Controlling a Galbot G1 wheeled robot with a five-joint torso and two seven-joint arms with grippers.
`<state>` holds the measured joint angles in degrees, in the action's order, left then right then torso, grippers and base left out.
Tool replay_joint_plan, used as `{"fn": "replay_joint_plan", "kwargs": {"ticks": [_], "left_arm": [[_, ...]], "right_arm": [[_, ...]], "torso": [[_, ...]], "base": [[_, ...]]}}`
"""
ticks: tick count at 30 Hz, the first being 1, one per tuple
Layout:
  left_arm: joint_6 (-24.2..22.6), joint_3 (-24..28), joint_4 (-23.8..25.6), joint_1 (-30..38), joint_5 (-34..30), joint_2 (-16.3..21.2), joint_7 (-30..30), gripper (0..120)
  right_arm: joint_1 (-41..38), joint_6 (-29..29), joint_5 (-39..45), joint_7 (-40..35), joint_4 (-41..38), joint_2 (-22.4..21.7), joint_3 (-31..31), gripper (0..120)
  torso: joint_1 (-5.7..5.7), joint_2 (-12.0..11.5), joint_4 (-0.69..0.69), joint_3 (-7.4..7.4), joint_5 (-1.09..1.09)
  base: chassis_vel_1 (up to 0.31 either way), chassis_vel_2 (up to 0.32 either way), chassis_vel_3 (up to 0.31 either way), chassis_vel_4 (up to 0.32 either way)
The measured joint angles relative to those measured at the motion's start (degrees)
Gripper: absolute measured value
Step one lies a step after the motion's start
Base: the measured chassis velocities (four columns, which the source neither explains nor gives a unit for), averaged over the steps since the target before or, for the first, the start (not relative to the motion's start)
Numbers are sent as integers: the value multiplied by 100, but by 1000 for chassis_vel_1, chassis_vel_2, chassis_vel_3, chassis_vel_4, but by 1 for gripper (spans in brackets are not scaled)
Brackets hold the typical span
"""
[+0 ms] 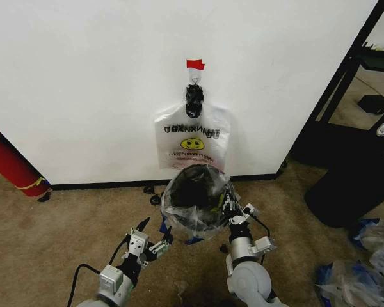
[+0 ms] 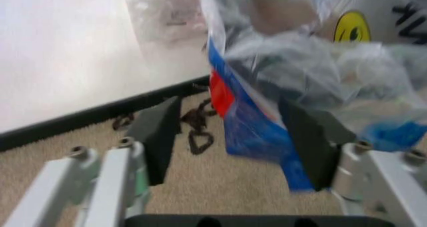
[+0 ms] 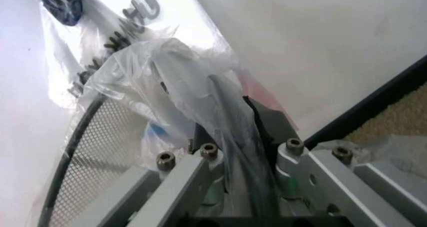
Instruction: Pick up the garbage bag from the wall and place it over the trash bin.
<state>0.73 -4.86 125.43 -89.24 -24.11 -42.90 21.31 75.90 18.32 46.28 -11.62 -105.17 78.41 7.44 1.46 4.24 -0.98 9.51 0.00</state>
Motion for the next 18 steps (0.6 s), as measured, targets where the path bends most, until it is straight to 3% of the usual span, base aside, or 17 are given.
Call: {"fn": "replay_joint_plan", "kwargs": {"ticks": [2, 4, 10, 12, 15, 18], "left_arm": [[-19, 9, -49, 18, -37, -14, 0, 50], [-30, 15, -67, 21, -71, -21, 0, 47], [-156, 51, -91, -4, -483, -81, 66, 18], [-157, 55, -96, -1, -525, -99, 67, 15], [-131, 59, -179, 81, -552, -134, 50, 1], [-96, 72, -255, 158, -552, -160, 33, 0]], "right_arm": [[10, 18, -31, 21, -12, -3, 3, 0], [14, 23, -41, 28, -20, -4, 5, 0], [25, 39, -46, 47, -83, 2, 18, 0], [25, 41, -43, 48, -85, 6, 17, 0], [25, 41, -2, 47, -107, 9, 6, 0], [28, 35, 26, 46, -114, 13, -5, 0]], "torso": [[0, 0, 0, 0, 0], [0, 0, 0, 0, 0], [0, 0, 0, 0, 0], [0, 0, 0, 0, 0], [0, 0, 0, 0, 0], [0, 0, 0, 0, 0]], "base": [[0, 0, 0, 0], [0, 0, 0, 0], [0, 0, 0, 0], [0, 0, 0, 0], [0, 0, 0, 0], [0, 0, 0, 0]]}}
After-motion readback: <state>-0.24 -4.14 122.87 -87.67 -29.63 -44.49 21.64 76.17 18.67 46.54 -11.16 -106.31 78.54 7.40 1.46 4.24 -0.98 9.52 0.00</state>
